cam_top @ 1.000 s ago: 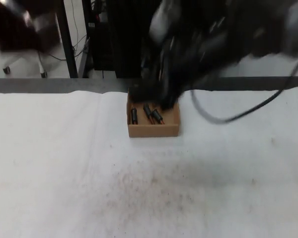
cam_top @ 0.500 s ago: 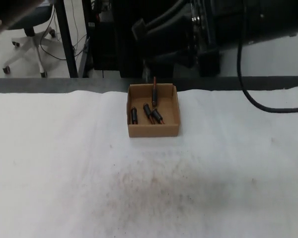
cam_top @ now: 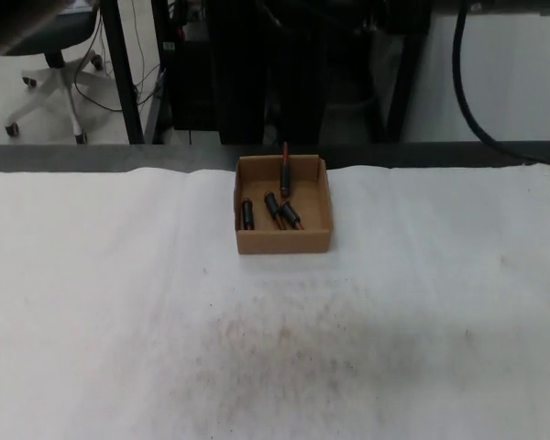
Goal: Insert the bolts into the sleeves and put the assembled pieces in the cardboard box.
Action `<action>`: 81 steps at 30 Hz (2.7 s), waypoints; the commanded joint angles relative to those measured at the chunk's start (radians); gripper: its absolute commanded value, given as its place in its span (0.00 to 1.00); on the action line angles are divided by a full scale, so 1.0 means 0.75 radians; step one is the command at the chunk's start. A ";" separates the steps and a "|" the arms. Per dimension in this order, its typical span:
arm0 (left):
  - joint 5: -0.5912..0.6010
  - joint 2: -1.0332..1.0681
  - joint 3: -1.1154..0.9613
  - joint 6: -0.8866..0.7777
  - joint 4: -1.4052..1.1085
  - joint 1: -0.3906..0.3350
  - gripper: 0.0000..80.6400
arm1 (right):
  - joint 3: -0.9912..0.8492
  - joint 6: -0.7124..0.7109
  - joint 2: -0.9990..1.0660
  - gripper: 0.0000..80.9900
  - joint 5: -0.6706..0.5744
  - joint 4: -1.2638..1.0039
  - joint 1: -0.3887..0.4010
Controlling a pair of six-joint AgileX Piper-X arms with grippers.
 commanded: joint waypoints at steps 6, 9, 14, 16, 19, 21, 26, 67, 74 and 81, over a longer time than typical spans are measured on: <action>-0.090 -0.006 -0.006 -0.010 -0.070 0.003 0.00 | 0.048 0.028 -0.016 0.01 -0.015 -0.034 0.106; -0.097 -0.006 -0.006 -0.010 -0.088 0.003 0.00 | 0.064 0.028 -0.016 0.01 -0.015 -0.034 0.135; -0.104 -0.006 -0.006 -0.010 -0.088 0.003 0.00 | 0.064 0.028 -0.016 0.01 -0.007 -0.049 0.144; -0.103 -0.006 -0.006 -0.010 -0.091 0.003 0.00 | 0.064 0.028 -0.016 0.01 -0.005 -0.065 0.144; -0.103 -0.006 -0.006 -0.010 -0.098 0.003 0.00 | 0.064 0.031 -0.016 0.01 -0.005 -0.109 0.144; -0.103 -0.006 -0.006 -0.010 -0.103 0.003 0.00 | 0.064 0.053 -0.016 0.01 0.003 -0.158 0.144; -0.103 -0.006 -0.006 -0.010 -0.106 0.003 0.00 | 0.064 0.089 -0.016 0.01 0.012 -0.244 0.144; -0.105 -0.006 0.005 -0.083 -0.194 0.003 0.00 | 0.064 0.141 -0.001 0.01 0.076 -0.345 0.144; -0.053 -0.006 0.005 -0.067 -0.097 0.003 0.00 | 0.064 0.141 -0.001 0.01 0.074 -0.348 0.144; 0.134 -0.006 0.005 0.010 -0.002 0.003 0.19 | 0.064 0.141 -0.001 0.01 0.074 -0.370 0.144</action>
